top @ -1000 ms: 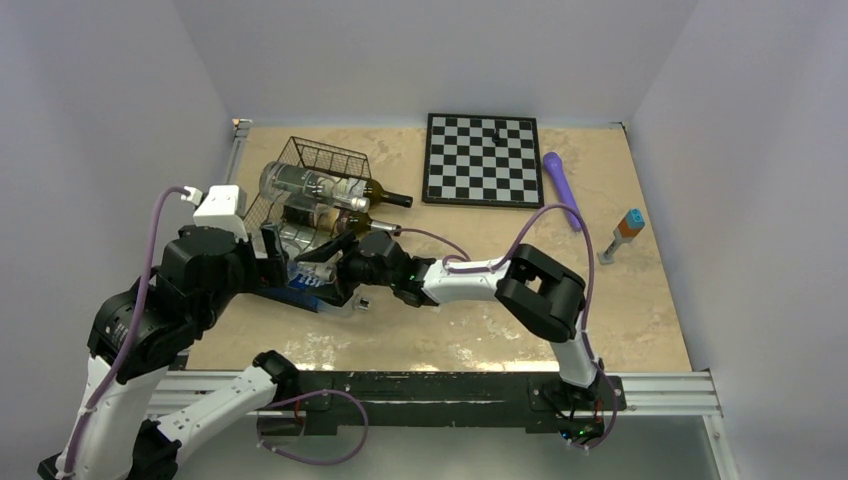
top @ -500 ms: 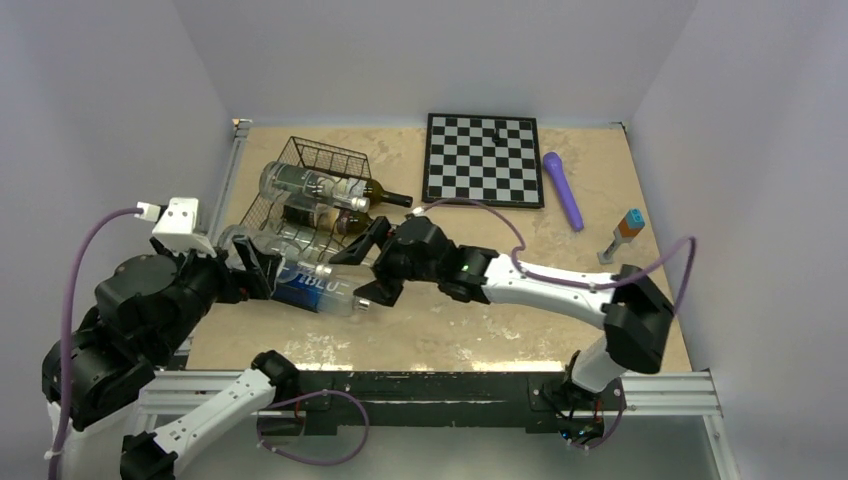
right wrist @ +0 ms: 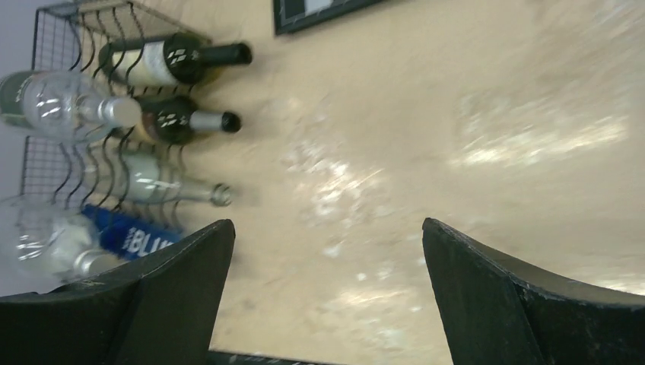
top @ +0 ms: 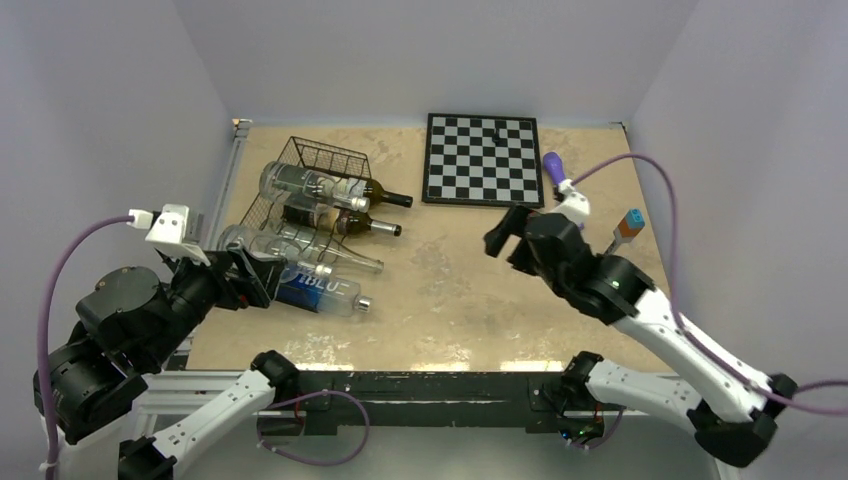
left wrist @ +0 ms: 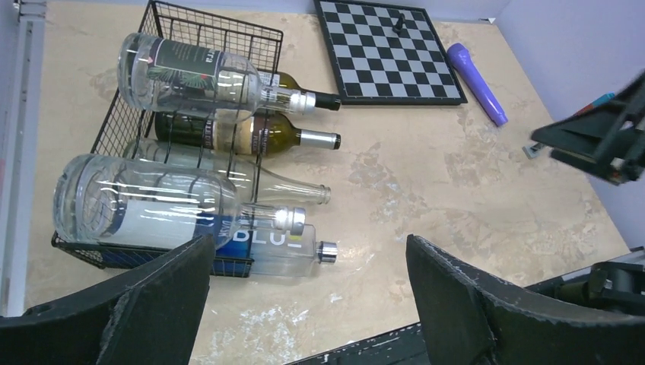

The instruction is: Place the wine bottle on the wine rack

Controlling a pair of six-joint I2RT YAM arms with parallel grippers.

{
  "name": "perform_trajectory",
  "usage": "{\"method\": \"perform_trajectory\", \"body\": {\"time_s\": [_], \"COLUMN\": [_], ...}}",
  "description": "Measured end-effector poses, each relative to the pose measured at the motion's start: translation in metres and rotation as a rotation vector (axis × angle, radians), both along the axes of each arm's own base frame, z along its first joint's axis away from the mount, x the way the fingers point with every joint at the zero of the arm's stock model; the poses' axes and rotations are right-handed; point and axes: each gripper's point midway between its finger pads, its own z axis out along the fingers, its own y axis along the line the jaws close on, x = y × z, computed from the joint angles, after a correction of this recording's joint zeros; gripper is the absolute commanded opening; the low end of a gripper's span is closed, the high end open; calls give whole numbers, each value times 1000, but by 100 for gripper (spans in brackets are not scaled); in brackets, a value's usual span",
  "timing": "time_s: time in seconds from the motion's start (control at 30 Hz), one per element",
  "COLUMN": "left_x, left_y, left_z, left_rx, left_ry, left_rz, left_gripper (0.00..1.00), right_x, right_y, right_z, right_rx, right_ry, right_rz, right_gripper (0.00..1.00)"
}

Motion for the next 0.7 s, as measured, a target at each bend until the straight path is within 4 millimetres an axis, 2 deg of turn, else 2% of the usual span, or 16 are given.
{"method": "perform_trajectory", "body": {"time_s": [0.17, 0.3, 0.43, 0.53, 0.7], "left_x": [-7, -17, -22, -26, -35], "left_y": [3, 10, 15, 18, 26], "left_z": [-3, -9, -19, -24, -19], "left_rx": [-36, -60, -57, -50, -63], "left_ry": [16, 34, 75, 96, 92], "left_rz": [11, 28, 51, 57, 74], "left_gripper": [99, 99, 99, 99, 99], "right_x": [-22, -45, -63, -75, -94], "right_y": [-90, -138, -167, -181, -201], "right_z": [37, 61, 82, 94, 113], "right_rx": [-218, -318, -370, -382, -364], "right_ry": [-195, -267, -304, -318, -352], "right_rz": [-58, -91, -104, -105, -119], "right_gripper": [99, 99, 99, 99, 99]}}
